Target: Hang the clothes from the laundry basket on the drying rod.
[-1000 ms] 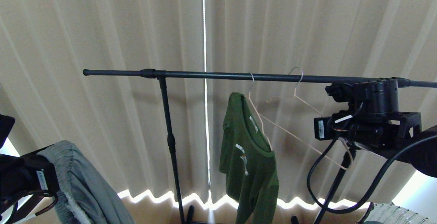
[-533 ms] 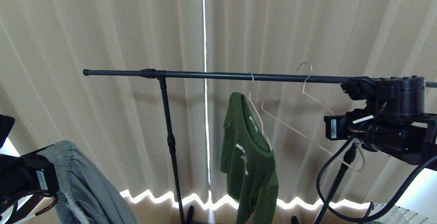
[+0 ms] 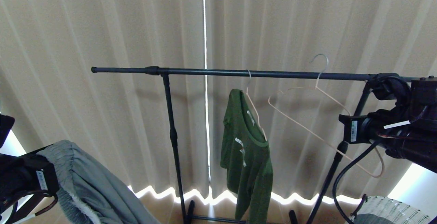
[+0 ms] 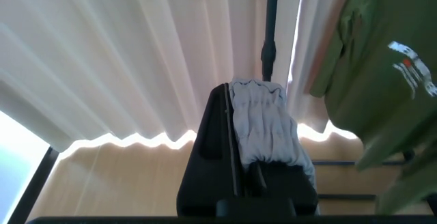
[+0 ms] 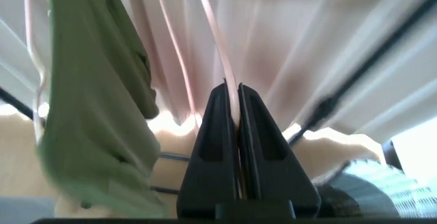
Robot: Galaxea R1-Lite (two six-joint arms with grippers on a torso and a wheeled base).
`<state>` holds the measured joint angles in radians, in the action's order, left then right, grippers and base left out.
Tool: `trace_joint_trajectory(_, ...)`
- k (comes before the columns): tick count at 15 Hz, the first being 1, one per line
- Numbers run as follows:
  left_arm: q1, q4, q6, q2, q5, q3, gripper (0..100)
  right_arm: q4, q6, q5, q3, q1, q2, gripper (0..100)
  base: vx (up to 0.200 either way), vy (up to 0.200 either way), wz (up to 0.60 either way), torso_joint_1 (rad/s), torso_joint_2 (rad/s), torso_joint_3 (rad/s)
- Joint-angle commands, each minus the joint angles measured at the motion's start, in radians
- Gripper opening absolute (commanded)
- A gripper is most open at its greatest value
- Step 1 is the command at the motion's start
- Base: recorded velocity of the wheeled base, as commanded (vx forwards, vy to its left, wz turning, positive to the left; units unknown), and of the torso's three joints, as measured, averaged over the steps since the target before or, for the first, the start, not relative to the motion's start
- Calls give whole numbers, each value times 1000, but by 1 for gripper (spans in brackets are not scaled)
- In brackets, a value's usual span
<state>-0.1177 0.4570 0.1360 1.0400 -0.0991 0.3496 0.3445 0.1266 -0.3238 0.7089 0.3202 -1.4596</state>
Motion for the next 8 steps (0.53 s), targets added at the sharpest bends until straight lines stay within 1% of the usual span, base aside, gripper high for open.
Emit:
trace_joint_trajectory(1,1,0,1,-1,-1,0,0,-1,-1,0,-2,0,11,0,-200,0,0,-12,-7,2)
trace_joint_trajectory(8,1,0,1,0,-1,0,0,-1,-1,0,-3,0,13,0,-200,0,0,4,2,2)
